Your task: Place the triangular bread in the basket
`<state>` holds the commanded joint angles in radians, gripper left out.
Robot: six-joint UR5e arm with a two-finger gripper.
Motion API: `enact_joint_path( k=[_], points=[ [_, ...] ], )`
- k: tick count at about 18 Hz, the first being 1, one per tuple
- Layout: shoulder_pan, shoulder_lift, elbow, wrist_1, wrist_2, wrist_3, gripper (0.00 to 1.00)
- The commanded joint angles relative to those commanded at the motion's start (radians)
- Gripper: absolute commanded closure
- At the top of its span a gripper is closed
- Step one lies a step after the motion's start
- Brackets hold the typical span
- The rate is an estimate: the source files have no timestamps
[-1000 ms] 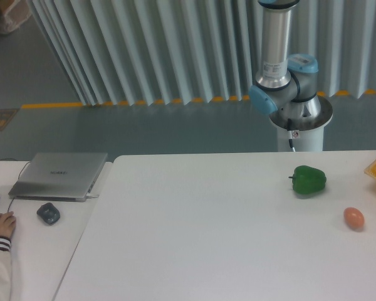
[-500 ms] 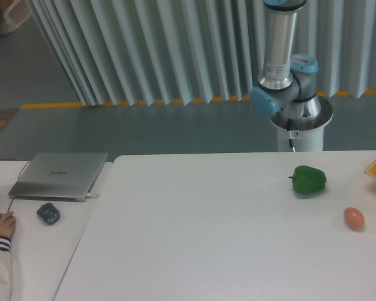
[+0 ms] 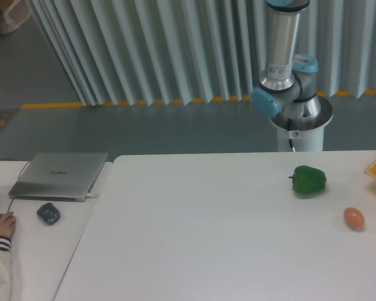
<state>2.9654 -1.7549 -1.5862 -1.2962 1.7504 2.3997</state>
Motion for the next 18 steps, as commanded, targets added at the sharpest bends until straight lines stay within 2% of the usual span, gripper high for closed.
enact_joint_path(
  k=[4,8,12,18],
  points=[
    [-0.117,0.003,0.0,-0.005,-0.026,-0.246,0.0],
    [-0.212,0.003,0.002,-0.002,-0.14,-0.498,0.0],
    [-0.307,-0.006,0.028,-0.002,-0.137,-0.629,0.0],
    [-0.402,-0.017,0.029,-0.011,-0.156,-0.755,0.0]
  ],
)
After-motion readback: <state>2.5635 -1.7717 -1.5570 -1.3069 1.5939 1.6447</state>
